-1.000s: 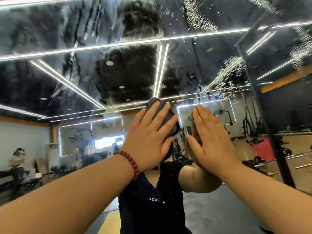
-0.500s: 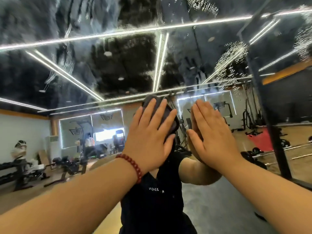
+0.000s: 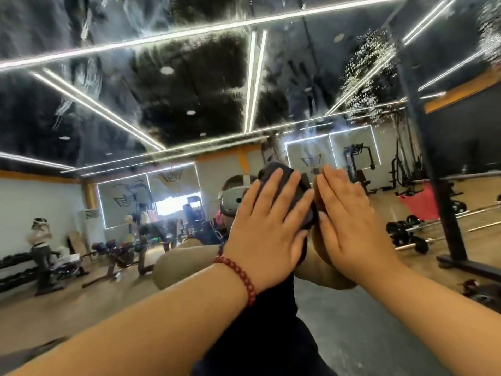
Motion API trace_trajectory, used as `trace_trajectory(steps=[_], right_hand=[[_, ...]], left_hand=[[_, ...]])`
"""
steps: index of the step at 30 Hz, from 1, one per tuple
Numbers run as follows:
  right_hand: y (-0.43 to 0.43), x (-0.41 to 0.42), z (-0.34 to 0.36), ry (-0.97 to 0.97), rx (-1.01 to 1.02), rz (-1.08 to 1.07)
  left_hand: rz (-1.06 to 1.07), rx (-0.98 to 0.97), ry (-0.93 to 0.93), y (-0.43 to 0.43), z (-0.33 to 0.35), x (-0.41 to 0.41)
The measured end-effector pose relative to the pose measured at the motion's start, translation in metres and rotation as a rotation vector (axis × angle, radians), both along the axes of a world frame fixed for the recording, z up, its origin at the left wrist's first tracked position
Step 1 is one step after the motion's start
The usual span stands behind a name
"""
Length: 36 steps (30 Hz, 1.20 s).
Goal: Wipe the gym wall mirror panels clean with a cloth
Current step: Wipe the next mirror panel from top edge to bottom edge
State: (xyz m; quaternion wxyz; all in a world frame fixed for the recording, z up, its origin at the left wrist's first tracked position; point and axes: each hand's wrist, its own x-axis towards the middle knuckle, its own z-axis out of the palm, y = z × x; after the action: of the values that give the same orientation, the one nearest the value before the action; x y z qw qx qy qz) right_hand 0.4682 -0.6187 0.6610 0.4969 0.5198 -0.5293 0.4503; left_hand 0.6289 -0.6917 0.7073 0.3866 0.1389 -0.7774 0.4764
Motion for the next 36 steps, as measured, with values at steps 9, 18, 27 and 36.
trace_trajectory(steps=[9, 18, 27, 36], right_hand=[[0.005, -0.002, -0.051, -0.012, 0.080, -0.094], [0.000, 0.011, -0.070, -0.078, 0.054, -0.092], [0.005, 0.003, -0.085, -0.012, 0.076, -0.082], [0.006, 0.005, -0.109, -0.034, 0.104, -0.084]], left_hand=[[0.013, 0.053, 0.216, -0.009, 0.023, 0.021], [0.010, -0.053, 0.058, -0.013, 0.010, 0.021], [0.001, -0.094, -0.229, -0.010, -0.079, 0.021], [-0.027, -0.045, -0.027, -0.005, -0.060, 0.006]])
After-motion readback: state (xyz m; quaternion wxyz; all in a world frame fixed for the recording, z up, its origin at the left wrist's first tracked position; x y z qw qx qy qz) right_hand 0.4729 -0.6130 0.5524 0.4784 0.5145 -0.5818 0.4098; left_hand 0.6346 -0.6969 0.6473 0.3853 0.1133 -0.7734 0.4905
